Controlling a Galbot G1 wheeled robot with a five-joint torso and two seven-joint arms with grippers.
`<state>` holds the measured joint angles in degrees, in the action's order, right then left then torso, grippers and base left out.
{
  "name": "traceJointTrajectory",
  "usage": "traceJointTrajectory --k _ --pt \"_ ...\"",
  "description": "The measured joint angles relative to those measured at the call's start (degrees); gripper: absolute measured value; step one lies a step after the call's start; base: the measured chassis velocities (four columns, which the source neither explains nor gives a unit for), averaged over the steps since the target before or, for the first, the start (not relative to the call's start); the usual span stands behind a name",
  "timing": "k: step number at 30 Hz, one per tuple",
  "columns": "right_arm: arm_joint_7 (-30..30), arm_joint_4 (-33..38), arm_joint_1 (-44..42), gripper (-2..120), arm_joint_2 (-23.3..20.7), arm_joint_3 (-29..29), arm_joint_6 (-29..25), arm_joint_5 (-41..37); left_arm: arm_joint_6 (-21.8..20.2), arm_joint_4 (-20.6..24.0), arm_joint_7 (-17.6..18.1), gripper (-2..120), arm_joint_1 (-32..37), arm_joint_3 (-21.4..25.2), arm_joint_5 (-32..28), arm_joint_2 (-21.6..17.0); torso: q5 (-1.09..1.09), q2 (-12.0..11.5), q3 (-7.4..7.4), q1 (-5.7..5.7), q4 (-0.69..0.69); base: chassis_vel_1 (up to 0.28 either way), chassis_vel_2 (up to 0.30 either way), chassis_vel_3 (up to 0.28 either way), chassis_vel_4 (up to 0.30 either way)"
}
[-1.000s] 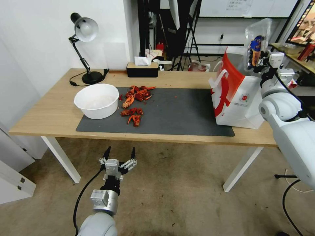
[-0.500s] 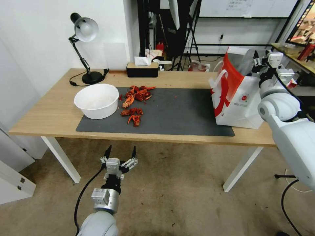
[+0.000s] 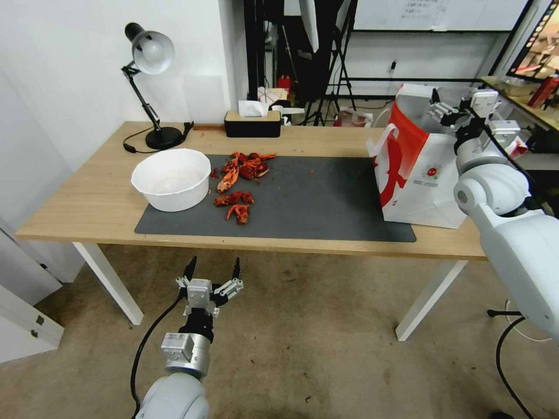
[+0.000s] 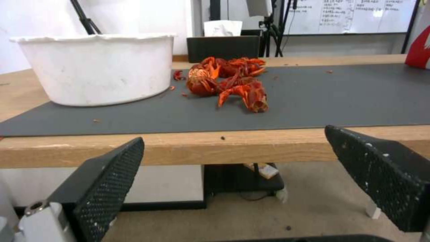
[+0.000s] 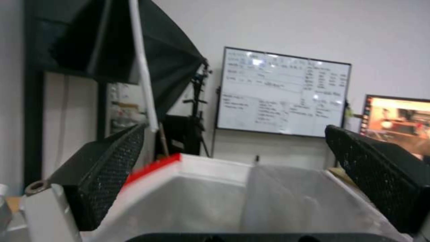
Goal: Close the takeout container lid, then place the container into the takeout bag.
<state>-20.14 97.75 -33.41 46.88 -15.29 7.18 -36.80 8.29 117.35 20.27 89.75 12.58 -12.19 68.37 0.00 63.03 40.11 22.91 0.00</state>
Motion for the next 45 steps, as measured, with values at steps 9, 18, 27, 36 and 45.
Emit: traceJointTrajectory --k 9,18,27,36,45 --pt "-0.38 13.05 -6.95 100 -2.88 -1.91 -0.12 -10.51 0.59 0.14 -0.05 100 0.51 0.48 -0.01 0.52 -0.02 0.00 0.00 0.00 0.00 0.000 0.000 0.000 0.000" --pt "0.21 21.15 -23.13 100 -2.50 -6.67 -3.11 -9.30 1.86 0.07 -0.43 100 0.78 1.51 -0.26 1.12 0.01 0.00 -0.01 0.00 -0.04 0.000 0.000 0.000 0.000" --pt "1.40 24.23 -36.10 100 2.49 -9.75 -7.53 -3.11 2.85 0.98 -1.42 100 3.49 4.06 0.09 2.78 -0.01 0.00 -0.01 0.00 -0.02 0.000 0.000 0.000 0.000" --pt "3.94 24.57 -49.58 100 9.56 -13.12 -13.65 4.15 2.85 0.89 -1.66 100 3.19 3.96 0.00 2.73 0.00 0.01 0.00 0.00 -0.01 0.000 0.000 0.000 0.000" --pt "5.39 23.82 -56.19 100 14.75 -13.76 -17.22 8.85 3.05 0.83 -1.84 100 3.31 3.93 -0.75 2.59 0.00 0.01 -0.01 0.01 0.00 0.000 0.000 0.000 0.000"
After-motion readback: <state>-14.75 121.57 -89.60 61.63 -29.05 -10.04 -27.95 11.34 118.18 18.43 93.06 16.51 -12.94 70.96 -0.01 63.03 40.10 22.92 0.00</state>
